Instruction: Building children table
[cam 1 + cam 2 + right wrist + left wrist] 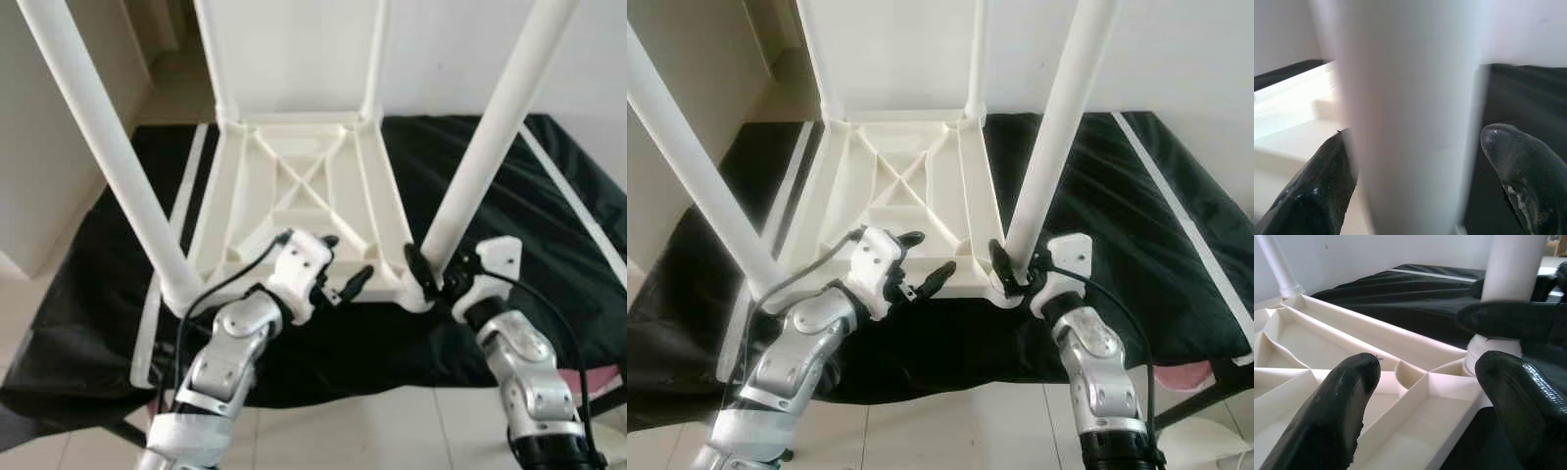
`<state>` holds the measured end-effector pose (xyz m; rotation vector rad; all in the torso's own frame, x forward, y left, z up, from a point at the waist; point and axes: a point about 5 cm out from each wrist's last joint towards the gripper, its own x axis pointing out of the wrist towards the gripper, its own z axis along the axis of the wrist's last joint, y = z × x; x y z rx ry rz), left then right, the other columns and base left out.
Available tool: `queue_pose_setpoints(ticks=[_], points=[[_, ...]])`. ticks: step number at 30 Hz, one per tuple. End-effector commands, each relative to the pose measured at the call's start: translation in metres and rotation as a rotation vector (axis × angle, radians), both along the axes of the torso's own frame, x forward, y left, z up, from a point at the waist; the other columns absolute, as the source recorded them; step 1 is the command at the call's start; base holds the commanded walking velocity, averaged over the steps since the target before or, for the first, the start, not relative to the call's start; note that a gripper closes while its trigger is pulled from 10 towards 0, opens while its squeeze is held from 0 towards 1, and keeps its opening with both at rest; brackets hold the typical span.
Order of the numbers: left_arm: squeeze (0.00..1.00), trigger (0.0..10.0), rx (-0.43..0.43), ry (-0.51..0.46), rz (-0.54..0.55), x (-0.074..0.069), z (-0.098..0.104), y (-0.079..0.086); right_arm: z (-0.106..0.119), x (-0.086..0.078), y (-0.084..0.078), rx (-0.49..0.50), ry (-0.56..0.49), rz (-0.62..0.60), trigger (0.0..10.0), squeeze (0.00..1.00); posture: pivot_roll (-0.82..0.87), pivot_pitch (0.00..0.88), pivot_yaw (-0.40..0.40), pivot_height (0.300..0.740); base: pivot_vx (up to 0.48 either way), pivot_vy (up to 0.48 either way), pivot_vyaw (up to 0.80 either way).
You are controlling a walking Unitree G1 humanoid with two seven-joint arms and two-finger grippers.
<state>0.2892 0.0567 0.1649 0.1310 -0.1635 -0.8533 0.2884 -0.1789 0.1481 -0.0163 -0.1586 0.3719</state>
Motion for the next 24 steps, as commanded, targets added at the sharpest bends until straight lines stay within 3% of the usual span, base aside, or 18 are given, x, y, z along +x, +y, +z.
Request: queue_pose_setpoints(ticks=[1,7,9,11,12,13,14,15,24], points=[[0.00,10.0,-0.021,0.022,-0.065,-0.005,0.000,0.002,-0.002,0.003,-0.001,-0.014,0.010,0.048,10.0,0.00,-0.04,0.001,-0.013,0.740,0.000,0.000,0.00],[0.00,10.0,-0.013,0.077,-0.149,-0.009,-0.006,0.003,-0.010,0.011,-0.002,-0.080,0.039,0.116,10.0,0.00,-0.05,0.000,-0.001,0.740,0.000,0.000,0.00],[0.00,10.0,0.044,0.100,-0.226,-0.013,-0.013,0.001,-0.014,0.012,-0.003,-0.105,0.056,0.163,10.0,0.00,-0.04,0.000,0.000,0.740,0.000,0.000,0.00],[0.00,10.0,0.131,0.081,-0.238,-0.014,-0.020,0.003,-0.017,0.012,-0.004,-0.112,0.066,0.174,10.0,0.00,-0.04,0.000,0.001,0.740,0.000,0.000,0.00],[0.00,10.0,0.157,0.076,-0.237,-0.014,-0.023,0.004,-0.018,0.012,-0.004,-0.118,0.067,0.179,7.5,0.00,-0.04,0.000,0.001,0.740,0.000,0.000,0.00],[0.00,10.0,0.157,0.076,-0.237,-0.014,-0.023,0.004,-0.018,0.012,-0.004,-0.118,0.067,0.179,7.5,0.00,-0.04,0.000,0.001,0.740,0.000,0.000,0.00],[0.00,10.0,0.168,0.074,-0.234,-0.014,-0.024,0.004,-0.019,0.012,-0.005,-0.120,0.070,0.183,4.8,0.00,-0.04,0.000,0.004,0.740,0.000,0.000,0.00],[0.00,10.0,0.170,0.082,-0.230,-0.013,-0.025,0.004,-0.020,0.011,-0.006,-0.125,0.074,0.186,0.0,0.00,-0.04,0.000,0.005,0.740,0.000,0.000,0.00],[0.00,10.0,0.198,0.097,-0.226,-0.018,-0.031,0.001,-0.028,0.008,-0.009,-0.132,0.086,0.181,0.0,0.00,-0.04,0.000,0.009,0.740,0.000,0.000,0.00]])
